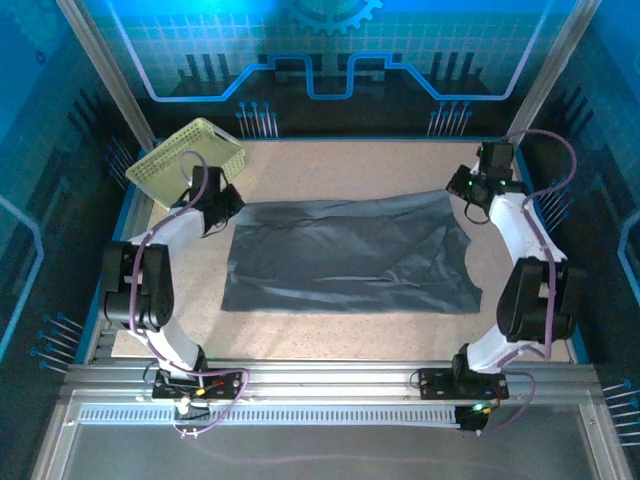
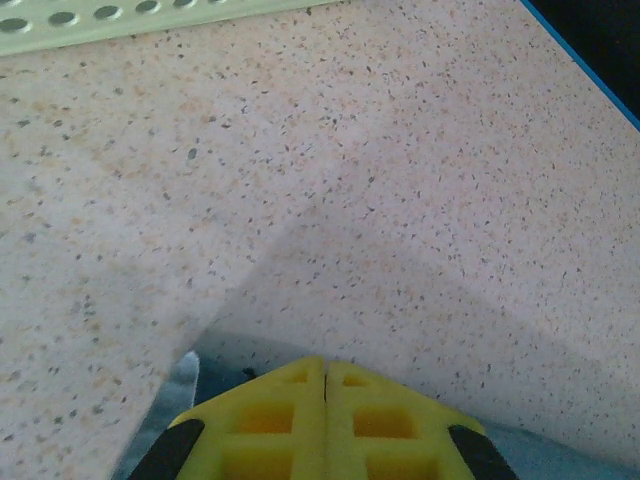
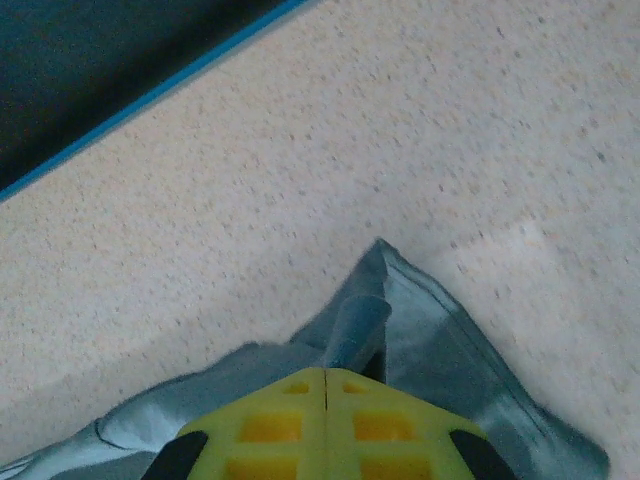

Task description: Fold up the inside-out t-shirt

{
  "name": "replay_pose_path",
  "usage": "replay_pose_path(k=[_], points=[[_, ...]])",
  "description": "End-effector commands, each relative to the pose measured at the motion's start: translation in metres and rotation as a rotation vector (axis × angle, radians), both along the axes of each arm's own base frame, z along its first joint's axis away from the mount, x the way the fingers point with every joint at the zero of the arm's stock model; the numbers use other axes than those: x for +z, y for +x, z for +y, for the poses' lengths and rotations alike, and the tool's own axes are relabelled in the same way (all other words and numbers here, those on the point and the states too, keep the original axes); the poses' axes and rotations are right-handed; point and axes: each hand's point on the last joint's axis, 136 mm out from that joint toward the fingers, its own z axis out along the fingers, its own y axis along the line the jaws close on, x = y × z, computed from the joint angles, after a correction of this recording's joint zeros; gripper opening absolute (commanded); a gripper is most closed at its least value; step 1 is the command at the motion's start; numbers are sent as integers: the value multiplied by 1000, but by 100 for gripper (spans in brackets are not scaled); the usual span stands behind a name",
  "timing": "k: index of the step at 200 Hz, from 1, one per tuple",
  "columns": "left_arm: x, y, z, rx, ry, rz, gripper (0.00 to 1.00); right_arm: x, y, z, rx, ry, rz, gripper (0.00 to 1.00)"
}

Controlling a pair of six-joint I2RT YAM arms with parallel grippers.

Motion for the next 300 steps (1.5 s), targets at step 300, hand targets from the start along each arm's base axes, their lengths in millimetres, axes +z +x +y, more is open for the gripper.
replay_pose_path(k=[300], points=[[-59, -170, 9, 145, -40, 117, 9, -103, -227, -39, -474, 130, 297, 2]])
